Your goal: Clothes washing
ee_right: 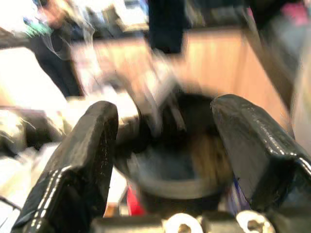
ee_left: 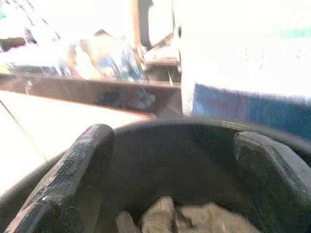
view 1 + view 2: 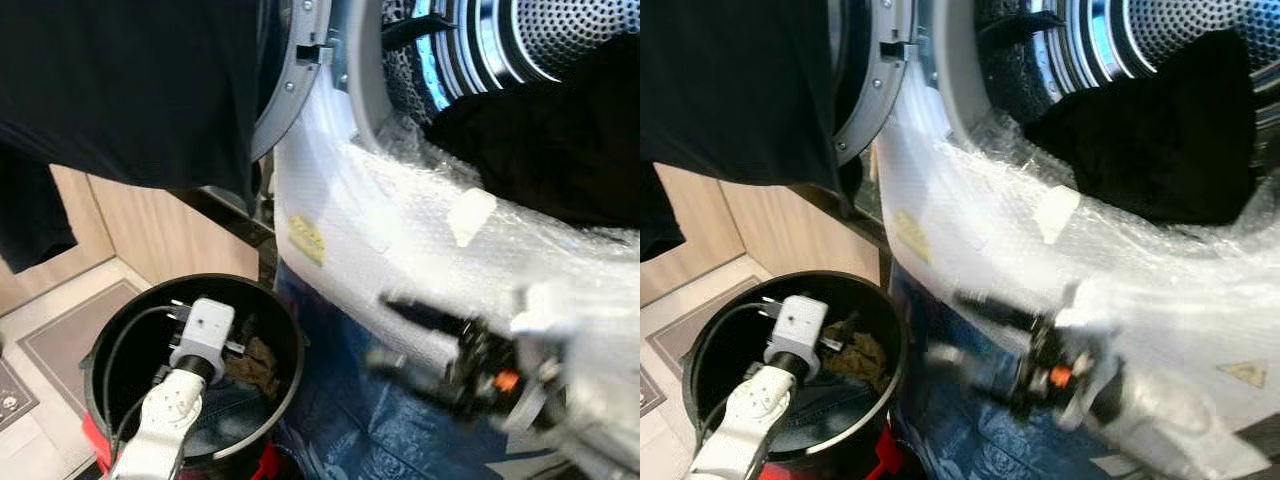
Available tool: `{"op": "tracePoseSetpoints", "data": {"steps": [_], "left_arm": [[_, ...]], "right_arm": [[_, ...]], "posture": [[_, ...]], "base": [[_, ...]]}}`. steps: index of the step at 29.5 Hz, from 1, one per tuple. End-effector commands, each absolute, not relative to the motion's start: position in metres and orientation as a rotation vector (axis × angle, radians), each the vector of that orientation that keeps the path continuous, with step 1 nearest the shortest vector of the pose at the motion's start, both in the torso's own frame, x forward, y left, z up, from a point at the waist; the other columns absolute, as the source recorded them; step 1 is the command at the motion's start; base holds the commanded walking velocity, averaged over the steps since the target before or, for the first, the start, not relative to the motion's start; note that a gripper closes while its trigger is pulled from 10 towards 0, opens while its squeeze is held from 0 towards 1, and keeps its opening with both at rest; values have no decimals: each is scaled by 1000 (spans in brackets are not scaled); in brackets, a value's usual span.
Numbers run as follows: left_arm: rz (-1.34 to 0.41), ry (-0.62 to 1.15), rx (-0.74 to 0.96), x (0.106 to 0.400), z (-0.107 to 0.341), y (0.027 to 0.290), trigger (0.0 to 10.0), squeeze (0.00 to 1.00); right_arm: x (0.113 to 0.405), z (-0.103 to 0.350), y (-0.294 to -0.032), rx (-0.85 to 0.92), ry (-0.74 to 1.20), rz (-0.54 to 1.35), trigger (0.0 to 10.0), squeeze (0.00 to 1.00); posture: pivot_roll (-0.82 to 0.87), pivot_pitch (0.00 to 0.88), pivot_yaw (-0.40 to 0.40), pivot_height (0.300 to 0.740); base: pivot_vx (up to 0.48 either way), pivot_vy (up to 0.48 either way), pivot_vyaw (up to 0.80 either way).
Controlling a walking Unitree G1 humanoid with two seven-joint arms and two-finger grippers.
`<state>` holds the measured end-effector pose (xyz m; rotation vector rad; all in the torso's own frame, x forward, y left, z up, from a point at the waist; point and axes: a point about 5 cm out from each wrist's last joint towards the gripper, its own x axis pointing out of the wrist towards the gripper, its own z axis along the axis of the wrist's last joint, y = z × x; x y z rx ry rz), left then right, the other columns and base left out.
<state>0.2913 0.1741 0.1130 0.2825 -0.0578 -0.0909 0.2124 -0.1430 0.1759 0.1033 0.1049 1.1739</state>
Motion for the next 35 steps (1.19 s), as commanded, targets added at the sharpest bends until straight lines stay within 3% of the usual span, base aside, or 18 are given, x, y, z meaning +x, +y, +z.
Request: {"op": "tracePoseSetpoints", "data": {"steps": [1, 4, 6, 7, 10, 15, 19, 20, 35], "left_arm": [[-71, -74, 281, 285, 120, 178, 10000, 0], [-59, -97, 296, 278, 127, 181, 10000, 0], [-115, -198, 309, 262, 156, 176, 10000, 0], [-115, -198, 309, 262, 156, 176, 10000, 0], [-307, -237, 337, 252, 179, 154, 10000, 0], [-603, -126, 259, 245, 175, 114, 10000, 0], [-754, -33, 229, 245, 161, 95, 10000, 0], [-859, 19, 248, 244, 151, 83, 10000, 0], [-859, 19, 248, 244, 151, 83, 10000, 0]], "right_arm": [[216, 138, -155, 73, 256, 1064, 10000, 0], [212, 110, -164, 62, 338, 1025, 10000, 0], [213, 49, -183, 117, 505, 775, 10000, 0], [213, 49, -183, 117, 505, 775, 10000, 0], [207, 3, -191, 148, 633, 601, 10000, 0], [195, -47, -196, 90, 817, 375, 10000, 0], [191, -61, -195, 69, 880, 281, 10000, 0], [188, -69, -195, 30, 921, 215, 10000, 0], [188, -69, -195, 30, 921, 215, 10000, 0]], "posture": [[78, 59, -106, 740], [96, 63, -98, 740], [114, 73, -99, 740], [114, 73, -99, 740], [143, 83, -94, 740], [144, 89, -76, 740], [137, 83, -62, 740], [127, 81, -56, 740], [127, 81, -56, 740]], "base": [[0, 0, 0], [0, 0, 0], [0, 0, 0], [0, 0, 0], [0, 0, 0], [0, 0, 0], [0, 0, 0], [0, 0, 0], [0, 0, 0]]}}
